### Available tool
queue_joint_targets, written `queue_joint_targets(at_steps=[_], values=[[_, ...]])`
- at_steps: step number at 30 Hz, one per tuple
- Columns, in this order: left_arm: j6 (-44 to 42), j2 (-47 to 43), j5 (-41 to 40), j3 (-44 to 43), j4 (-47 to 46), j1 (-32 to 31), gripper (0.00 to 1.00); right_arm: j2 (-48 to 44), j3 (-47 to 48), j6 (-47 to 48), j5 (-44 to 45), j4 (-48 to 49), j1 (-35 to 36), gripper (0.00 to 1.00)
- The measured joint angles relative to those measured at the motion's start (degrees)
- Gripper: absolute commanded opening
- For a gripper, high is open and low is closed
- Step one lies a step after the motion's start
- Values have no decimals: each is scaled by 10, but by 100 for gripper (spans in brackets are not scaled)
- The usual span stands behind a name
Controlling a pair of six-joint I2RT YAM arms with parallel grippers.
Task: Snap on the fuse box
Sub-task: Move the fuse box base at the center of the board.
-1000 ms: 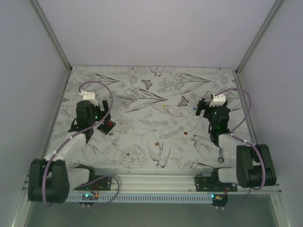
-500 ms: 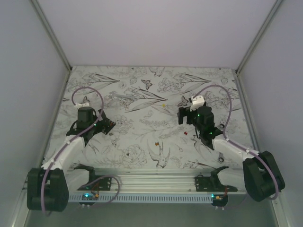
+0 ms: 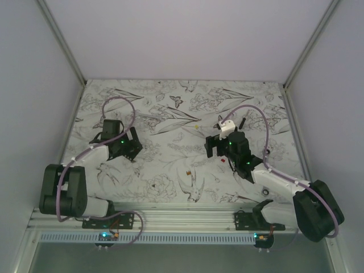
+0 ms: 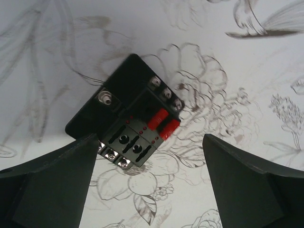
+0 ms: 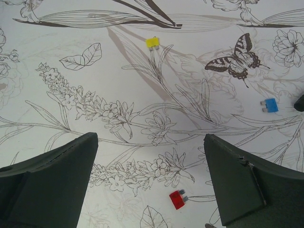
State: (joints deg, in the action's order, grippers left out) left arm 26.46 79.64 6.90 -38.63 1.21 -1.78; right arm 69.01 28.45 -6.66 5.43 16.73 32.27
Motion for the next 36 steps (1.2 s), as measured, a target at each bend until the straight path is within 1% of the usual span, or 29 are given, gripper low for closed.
queue_joint_targets(at_steps=[8,10,13,16,19,25,29,32,36], values=[[1,10,2,-2,3,-100,92,-2,0,0,0,-4,2,100],[6,15,-11,-10,10,-128,91,-2,0,0,0,-5,2,100],[17,24,-50,-27,32,-161,91,-2,0,-1,0,-8,3,100],[28,29,-108,-43,54,-170,91,-2,0,-2,0,-8,4,100],[36,42,-159,-64,73,-174,88,-2,0,-3,0,-9,7,100],[40,93,-219,-111,87,-204,87,-2,0,-5,0,-12,9,100],[40,113,-251,-142,101,-211,88,-2,0,-5,1,-16,9,100],[40,137,-269,-169,109,-210,83,-2,0,-5,1,-20,9,100],[40,178,-271,-194,110,-210,73,-2,0,-7,1,-23,10,100]])
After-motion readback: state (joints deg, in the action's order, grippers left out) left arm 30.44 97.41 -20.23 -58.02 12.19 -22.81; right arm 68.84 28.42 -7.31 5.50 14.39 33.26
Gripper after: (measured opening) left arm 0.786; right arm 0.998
